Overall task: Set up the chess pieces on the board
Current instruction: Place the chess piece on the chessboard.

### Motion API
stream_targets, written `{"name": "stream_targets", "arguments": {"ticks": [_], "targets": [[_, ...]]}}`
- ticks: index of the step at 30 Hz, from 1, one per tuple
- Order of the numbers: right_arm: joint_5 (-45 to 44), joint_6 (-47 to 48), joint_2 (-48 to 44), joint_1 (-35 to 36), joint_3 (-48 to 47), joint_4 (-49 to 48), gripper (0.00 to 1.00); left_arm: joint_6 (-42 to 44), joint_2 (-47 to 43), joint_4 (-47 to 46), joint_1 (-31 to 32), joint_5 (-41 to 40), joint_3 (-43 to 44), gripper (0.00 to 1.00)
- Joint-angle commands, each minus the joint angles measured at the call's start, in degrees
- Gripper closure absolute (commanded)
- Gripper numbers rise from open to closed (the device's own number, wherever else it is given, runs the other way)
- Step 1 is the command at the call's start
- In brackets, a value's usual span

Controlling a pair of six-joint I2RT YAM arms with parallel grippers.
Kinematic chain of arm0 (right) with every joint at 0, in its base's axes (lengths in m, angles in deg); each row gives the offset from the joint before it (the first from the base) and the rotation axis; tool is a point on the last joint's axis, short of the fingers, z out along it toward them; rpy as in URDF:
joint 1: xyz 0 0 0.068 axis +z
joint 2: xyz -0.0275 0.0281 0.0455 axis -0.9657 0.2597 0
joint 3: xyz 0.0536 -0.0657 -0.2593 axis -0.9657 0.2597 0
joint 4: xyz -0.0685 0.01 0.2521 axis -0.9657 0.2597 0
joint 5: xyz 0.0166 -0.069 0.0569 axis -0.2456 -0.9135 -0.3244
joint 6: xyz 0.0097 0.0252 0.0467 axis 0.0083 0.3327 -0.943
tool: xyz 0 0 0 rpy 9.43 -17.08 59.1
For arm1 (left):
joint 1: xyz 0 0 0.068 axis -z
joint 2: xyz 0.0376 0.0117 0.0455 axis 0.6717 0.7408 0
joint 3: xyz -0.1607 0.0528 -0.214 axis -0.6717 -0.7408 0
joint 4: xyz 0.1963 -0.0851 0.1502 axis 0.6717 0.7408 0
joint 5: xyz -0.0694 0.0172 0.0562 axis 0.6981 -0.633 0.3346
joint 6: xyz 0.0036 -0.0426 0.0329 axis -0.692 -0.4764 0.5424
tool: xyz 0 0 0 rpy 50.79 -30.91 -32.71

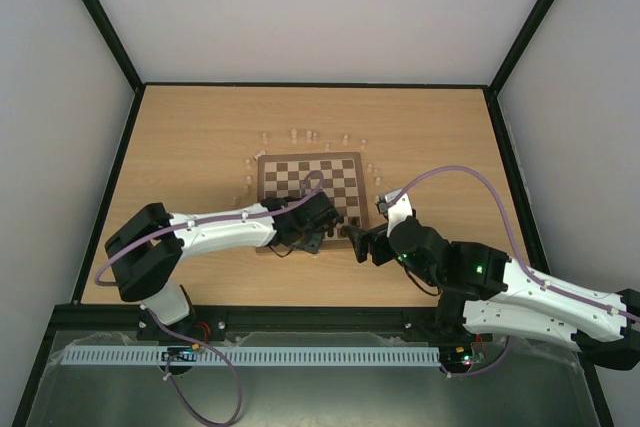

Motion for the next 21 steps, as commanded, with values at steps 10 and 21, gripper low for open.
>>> {"name": "stream_targets", "arguments": {"ticks": [10, 21], "targets": [[-0.44, -0.06, -0.66, 0.09, 0.73, -0.44, 0.01, -1.68, -8.10, 7.20, 2.64, -3.23, 6.76, 0.59], [-0.84, -0.06, -0.13, 0.11, 0.68, -0.40, 0.01, -2.03, -15.43, 8.91, 2.51, -8.54, 6.88, 0.50]]}}
